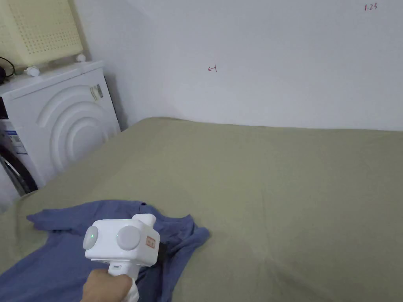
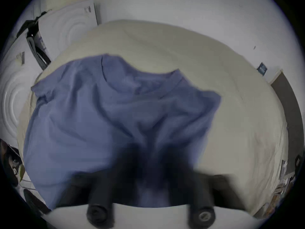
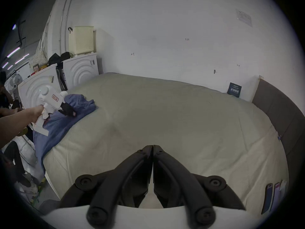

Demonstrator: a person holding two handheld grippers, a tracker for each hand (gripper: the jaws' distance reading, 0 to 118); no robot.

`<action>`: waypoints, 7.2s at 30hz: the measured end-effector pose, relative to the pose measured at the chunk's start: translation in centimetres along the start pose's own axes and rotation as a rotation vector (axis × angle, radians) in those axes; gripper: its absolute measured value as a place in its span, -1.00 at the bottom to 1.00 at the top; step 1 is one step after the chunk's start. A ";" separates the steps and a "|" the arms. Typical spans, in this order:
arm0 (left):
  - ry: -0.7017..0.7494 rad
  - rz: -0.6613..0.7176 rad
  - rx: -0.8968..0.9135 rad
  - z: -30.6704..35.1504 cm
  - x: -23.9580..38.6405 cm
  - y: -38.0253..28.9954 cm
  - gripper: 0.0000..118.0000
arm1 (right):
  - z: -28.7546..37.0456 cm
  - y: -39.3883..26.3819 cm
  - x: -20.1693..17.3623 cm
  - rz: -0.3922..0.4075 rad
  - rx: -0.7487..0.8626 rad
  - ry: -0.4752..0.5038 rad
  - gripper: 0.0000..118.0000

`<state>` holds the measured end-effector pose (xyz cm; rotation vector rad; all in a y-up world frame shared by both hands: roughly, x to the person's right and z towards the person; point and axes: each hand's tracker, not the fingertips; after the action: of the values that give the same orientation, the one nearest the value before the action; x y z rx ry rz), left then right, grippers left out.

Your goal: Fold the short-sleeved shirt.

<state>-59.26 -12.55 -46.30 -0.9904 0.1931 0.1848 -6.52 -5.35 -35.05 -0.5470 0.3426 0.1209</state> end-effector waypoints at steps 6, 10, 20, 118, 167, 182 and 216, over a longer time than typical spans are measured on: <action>0.008 -0.037 0.046 3.8 2.4 1.4 -1.00 | 2.2 -0.8 0.1 -0.037 0.010 0.014 -0.89; -0.114 -0.102 0.132 6.7 7.0 3.7 -1.00 | 4.3 -0.7 0.6 -0.056 0.024 0.018 -0.89; -0.496 -0.455 0.166 10.7 33.0 7.1 -1.00 | 10.2 -0.8 3.8 -0.109 0.091 -0.058 -0.89; -0.236 -0.118 -0.135 -2.2 19.7 0.5 -0.97 | -4.2 -4.2 26.8 -0.278 -0.249 -0.185 0.49; -0.313 -0.142 0.676 24.3 16.3 20.1 -0.97 | 3.4 24.7 28.8 -0.277 0.405 -0.100 -0.89; -0.367 -0.180 0.615 18.9 16.5 17.8 -0.97 | -0.3 19.4 31.1 -0.343 0.354 -0.096 -0.89; -0.459 -0.045 0.033 10.4 9.4 -15.7 -0.97 | 5.8 -11.1 25.6 -0.523 -0.155 -0.095 -0.89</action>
<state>-45.58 -11.57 -30.33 -0.8937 -0.2448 0.3611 21.31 -11.18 -33.97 -0.7649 0.0891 -0.3336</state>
